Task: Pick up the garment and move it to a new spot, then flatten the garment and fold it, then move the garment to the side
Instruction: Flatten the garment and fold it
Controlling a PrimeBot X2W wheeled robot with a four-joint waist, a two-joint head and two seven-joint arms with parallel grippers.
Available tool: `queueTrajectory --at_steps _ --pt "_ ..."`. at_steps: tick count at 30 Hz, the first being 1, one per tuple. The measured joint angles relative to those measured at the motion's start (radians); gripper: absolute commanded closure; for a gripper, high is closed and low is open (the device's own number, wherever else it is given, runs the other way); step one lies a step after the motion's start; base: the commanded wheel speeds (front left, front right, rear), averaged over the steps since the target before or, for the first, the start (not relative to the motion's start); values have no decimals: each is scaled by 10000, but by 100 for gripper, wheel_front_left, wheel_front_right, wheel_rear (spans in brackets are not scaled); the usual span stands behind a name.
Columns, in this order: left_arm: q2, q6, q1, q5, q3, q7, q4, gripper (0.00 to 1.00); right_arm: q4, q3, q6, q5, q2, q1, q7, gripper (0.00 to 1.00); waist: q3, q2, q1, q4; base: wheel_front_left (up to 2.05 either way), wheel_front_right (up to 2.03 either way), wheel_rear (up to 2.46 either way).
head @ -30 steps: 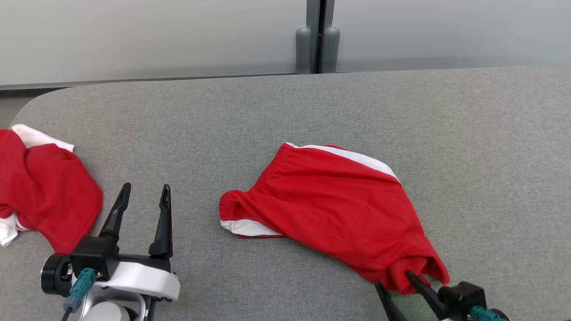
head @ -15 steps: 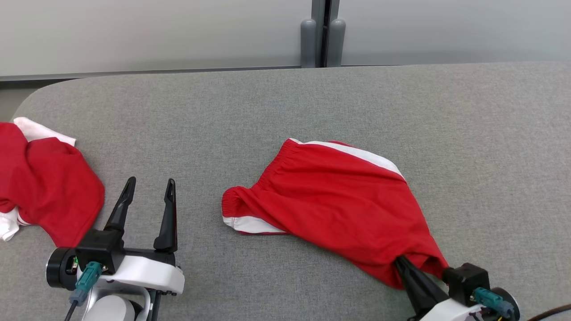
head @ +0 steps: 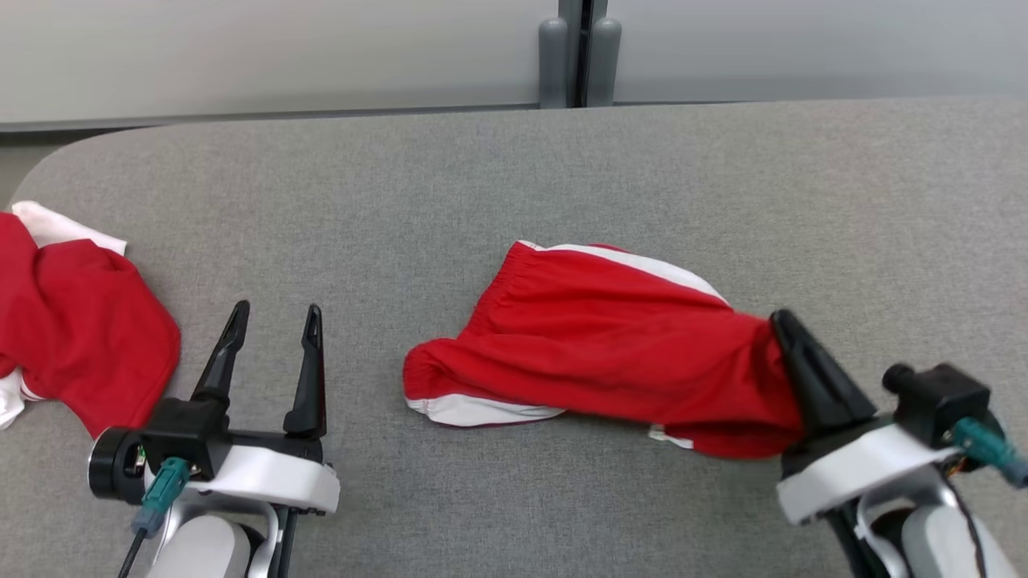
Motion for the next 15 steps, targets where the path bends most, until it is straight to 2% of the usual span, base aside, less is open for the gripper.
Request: queueTrajectory --at_steps 7,15 --pt "-230 -50 -616 138 -138 -2 42 0 1026 -926 0 454 -113 -1632 -121 100 693 0 0 209 0 0 0" --pt "-543 -186 -1254 449 -142 -2 159 0 3335 -1118 0 1139 -351 -3461 -232 100 1664 0 0 496 0 0 0"
